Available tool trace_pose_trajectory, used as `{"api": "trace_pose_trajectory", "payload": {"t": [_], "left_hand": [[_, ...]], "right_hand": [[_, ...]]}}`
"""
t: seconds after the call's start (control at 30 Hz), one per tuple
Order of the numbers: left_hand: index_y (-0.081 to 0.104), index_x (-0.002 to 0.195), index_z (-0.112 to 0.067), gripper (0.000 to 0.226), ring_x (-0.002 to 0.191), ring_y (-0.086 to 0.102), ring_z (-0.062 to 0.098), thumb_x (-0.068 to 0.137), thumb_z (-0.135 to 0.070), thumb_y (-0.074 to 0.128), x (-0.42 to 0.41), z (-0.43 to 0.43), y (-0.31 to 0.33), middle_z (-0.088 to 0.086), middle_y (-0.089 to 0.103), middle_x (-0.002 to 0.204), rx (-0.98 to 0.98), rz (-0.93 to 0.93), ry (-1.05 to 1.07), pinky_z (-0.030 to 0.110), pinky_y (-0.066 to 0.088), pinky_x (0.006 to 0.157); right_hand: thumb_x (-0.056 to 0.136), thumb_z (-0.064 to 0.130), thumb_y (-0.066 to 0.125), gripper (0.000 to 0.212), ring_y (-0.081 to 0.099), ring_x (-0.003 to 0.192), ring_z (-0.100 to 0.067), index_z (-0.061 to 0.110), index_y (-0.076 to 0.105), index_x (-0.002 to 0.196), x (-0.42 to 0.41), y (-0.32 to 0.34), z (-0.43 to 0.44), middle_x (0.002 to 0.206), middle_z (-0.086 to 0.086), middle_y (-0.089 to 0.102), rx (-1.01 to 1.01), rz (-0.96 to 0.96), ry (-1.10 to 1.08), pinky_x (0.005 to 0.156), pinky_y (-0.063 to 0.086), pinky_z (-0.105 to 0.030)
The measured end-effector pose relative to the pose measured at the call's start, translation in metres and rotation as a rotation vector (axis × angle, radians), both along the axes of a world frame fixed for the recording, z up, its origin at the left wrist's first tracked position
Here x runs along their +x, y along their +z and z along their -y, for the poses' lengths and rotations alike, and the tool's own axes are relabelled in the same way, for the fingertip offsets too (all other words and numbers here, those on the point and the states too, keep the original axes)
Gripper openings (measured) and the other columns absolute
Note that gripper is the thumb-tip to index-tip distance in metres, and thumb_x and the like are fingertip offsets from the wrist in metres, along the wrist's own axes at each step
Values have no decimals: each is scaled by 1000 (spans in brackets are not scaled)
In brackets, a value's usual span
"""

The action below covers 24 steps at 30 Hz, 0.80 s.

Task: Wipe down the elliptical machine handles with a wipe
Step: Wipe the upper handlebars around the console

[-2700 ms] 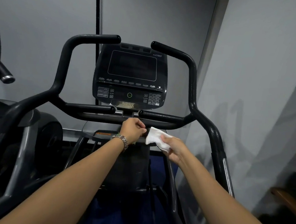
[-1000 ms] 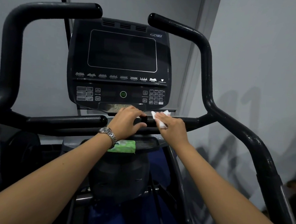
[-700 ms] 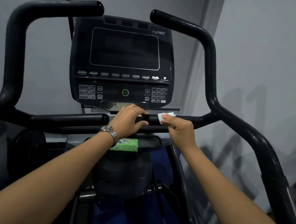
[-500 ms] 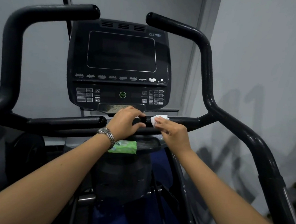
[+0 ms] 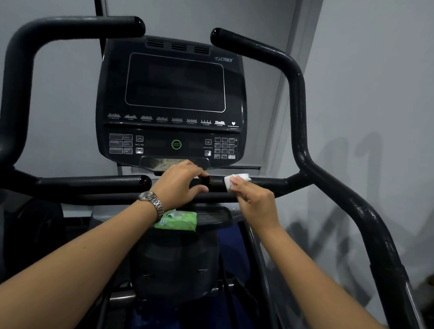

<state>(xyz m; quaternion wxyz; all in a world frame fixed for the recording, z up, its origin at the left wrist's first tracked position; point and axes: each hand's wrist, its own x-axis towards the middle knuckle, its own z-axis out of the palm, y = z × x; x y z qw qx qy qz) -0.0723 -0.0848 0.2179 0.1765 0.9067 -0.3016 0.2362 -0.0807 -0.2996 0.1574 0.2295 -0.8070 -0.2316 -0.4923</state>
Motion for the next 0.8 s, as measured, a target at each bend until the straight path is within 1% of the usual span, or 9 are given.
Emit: {"api": "trace_pose_trajectory", "payload": {"t": [0.13, 0.2, 0.27, 0.33, 0.4, 0.47, 0.57, 0.7, 0.8], "left_hand": [[64, 114, -15, 35, 104, 55, 17, 84, -32, 67, -1, 1, 0, 1, 64, 106, -12, 11, 5, 33, 45, 90], [64, 114, -15, 35, 105, 54, 16, 84, -32, 67, -2, 2, 1, 1, 64, 107, 0, 8, 11, 32, 46, 90], [64, 114, -15, 35, 106, 55, 16, 85, -33, 66, -2, 1, 1, 1, 65, 108, 11, 7, 11, 31, 46, 90], [64, 115, -15, 35, 105, 55, 16, 85, -33, 66, -3, 1, 1, 1, 65, 108, 11, 8, 13, 32, 47, 89], [64, 115, -15, 35, 105, 55, 17, 84, -32, 67, -3, 1, 1, 2, 65, 108, 4, 8, 14, 31, 47, 89], [64, 114, -14, 35, 105, 55, 17, 84, -32, 67, -3, 2, 1, 2, 65, 108, -1, 10, 15, 32, 47, 89], [63, 116, -16, 36, 107, 54, 16, 85, -33, 66, -4, 2, 3, 1, 64, 109, 19, -1, 21, 31, 46, 89], [63, 117, -16, 37, 107, 54, 15, 85, -34, 65, -4, 2, 2, 1, 63, 110, 26, 2, 26, 29, 45, 89], [62, 117, -16, 36, 106, 54, 14, 85, -34, 65, -4, 2, 2, 0, 63, 109, 23, 2, 28, 28, 44, 88]], "right_hand": [[68, -12, 77, 30, 69, 99, -22, 1, 75, 94, -2, 0, -24, 105, -11, 73, -36, -19, 51, 89, 52, -28], [69, -13, 73, 32, 69, 100, -21, 3, 74, 97, -4, -4, -13, 106, -10, 72, -51, -20, 54, 91, 50, -26], [72, -13, 71, 33, 70, 97, -21, 5, 74, 99, -2, -5, 8, 106, -8, 73, 3, -23, 7, 90, 51, -27], [76, -8, 72, 30, 72, 91, -21, 6, 74, 102, 2, 1, 17, 102, -7, 74, 78, -62, -37, 84, 55, -33], [77, -6, 72, 29, 73, 87, -22, 8, 74, 102, 6, 9, 6, 98, -7, 75, 82, -89, -55, 73, 59, -38], [72, -12, 68, 40, 72, 93, -23, 10, 73, 105, 2, 12, -13, 103, -7, 74, 1, -111, -25, 75, 60, -40], [65, -21, 63, 53, 69, 101, -21, 9, 72, 107, -5, 3, -9, 109, -7, 72, -59, -100, 13, 84, 57, -36], [77, -13, 64, 37, 72, 92, -22, 10, 74, 104, -2, 12, 21, 101, -7, 74, 127, -165, -106, 85, 57, -35], [76, -12, 64, 32, 72, 90, -24, 7, 75, 99, 3, 23, -1, 96, -8, 75, 111, -191, -118, 85, 57, -38]]}}
